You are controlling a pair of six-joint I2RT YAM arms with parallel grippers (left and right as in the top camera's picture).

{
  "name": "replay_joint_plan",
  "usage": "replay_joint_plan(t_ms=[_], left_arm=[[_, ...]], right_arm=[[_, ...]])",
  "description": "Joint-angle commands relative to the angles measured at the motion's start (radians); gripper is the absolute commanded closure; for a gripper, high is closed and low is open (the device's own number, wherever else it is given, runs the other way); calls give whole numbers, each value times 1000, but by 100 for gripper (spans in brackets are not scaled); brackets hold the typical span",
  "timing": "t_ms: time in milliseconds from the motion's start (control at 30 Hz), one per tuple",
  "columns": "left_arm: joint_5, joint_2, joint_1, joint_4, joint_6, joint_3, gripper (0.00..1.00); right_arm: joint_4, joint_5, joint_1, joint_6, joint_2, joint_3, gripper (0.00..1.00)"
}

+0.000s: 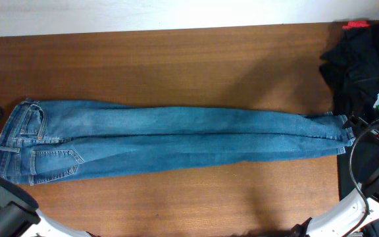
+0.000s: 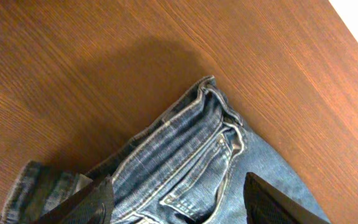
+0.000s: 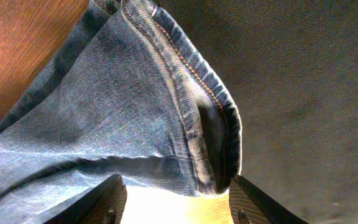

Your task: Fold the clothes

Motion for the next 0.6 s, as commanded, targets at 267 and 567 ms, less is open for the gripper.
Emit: replay_joint_plan(t_ms=[267, 567], left_arm=[[16, 62, -14, -28, 20, 7, 32], [21, 156, -69, -66, 20, 7, 96]], right_arm=[[-4, -1, 3, -3, -5, -7, 42], [-11, -1, 3, -3, -5, -7, 42]])
